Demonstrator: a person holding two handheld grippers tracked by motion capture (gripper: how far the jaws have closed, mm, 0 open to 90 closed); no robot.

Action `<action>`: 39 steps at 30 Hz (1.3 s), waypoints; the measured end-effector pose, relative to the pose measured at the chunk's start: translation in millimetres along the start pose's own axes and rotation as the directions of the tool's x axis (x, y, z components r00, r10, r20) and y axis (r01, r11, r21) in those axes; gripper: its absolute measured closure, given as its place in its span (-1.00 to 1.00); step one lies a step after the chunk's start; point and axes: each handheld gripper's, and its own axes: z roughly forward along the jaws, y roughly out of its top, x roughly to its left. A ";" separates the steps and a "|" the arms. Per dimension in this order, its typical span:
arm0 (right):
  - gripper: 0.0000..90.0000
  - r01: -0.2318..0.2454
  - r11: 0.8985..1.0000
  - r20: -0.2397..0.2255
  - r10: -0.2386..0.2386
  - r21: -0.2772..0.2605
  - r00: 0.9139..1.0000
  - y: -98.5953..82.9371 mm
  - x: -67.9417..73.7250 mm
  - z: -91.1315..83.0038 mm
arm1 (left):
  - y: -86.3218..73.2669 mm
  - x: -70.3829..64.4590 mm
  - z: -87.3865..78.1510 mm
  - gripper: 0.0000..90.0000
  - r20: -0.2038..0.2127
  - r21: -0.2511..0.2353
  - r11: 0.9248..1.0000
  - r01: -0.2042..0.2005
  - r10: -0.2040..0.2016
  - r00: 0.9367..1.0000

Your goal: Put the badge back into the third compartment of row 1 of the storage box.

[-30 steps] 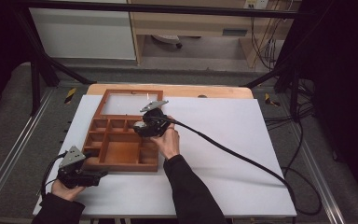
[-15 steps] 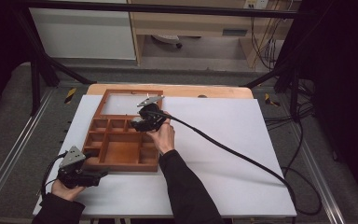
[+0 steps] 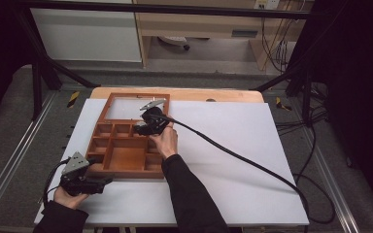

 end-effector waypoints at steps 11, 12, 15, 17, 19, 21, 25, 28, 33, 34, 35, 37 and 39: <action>0.05 0.000 1.000 -0.003 0.000 0.013 1.000 -6.8 -2.0 12.7 | -0.3 0.1 -0.1 -0.91 0.001 -0.001 1.000 0.003 -0.003 1.000; 0.05 0.003 1.000 -0.005 -0.003 0.014 1.000 -7.3 -2.1 13.5 | -0.3 0.1 -0.1 -0.91 0.001 -0.001 1.000 0.002 -0.002 1.000; 0.05 0.008 1.000 -0.010 -0.008 0.014 1.000 -9.3 -2.4 16.6 | -0.2 0.0 0.0 -0.91 0.001 0.000 1.000 0.002 -0.002 1.000; 0.05 0.006 1.000 -0.011 -0.006 0.015 1.000 -9.9 -2.3 17.4 | -0.3 0.1 0.1 -0.91 0.001 0.000 1.000 0.003 -0.003 1.000; 0.05 0.004 1.000 -0.018 -0.003 0.015 1.000 -11.8 -1.0 19.6 | -0.3 0.2 0.0 -0.91 0.001 -0.001 1.000 0.003 -0.003 1.000; 0.05 0.005 1.000 -0.019 -0.004 0.015 1.000 -12.6 -0.8 20.8 | -0.4 0.2 0.0 -0.91 0.001 -0.001 1.000 0.003 -0.003 1.000; 0.05 0.009 1.000 -0.020 -0.009 0.017 1.000 -14.8 -0.2 23.3 | -0.4 0.1 0.1 -0.91 0.001 0.000 1.000 0.003 -0.003 1.000; 0.05 0.008 1.000 -0.023 -0.007 0.020 1.000 -14.9 0.2 24.0 | -0.4 0.1 0.2 -0.91 0.002 0.000 1.000 0.002 -0.002 1.000; 0.04 0.044 0.998 -0.003 -0.044 0.038 0.999 -14.1 3.9 25.6 | -0.4 0.0 0.4 -0.91 0.002 0.001 1.000 0.002 -0.002 1.000; 0.04 0.058 0.998 0.008 -0.058 0.039 0.998 -13.9 4.6 25.8 | -0.4 0.0 0.4 -0.91 0.002 0.001 1.000 0.002 -0.002 1.000; 0.04 0.061 0.997 0.010 -0.061 0.038 0.998 -13.8 4.8 26.1 | -0.4 -0.1 0.3 -0.91 0.002 0.000 1.000 0.002 -0.002 1.000; 0.03 0.059 0.997 0.011 -0.060 0.039 0.998 -13.8 4.7 26.1 | -0.4 0.1 0.1 -0.91 0.002 0.000 1.000 0.002 -0.002 1.000; 0.02 0.058 0.998 0.010 -0.058 0.039 0.998 -13.7 4.7 26.0 | -0.4 0.2 0.2 -0.91 0.002 0.000 1.000 0.003 -0.003 1.000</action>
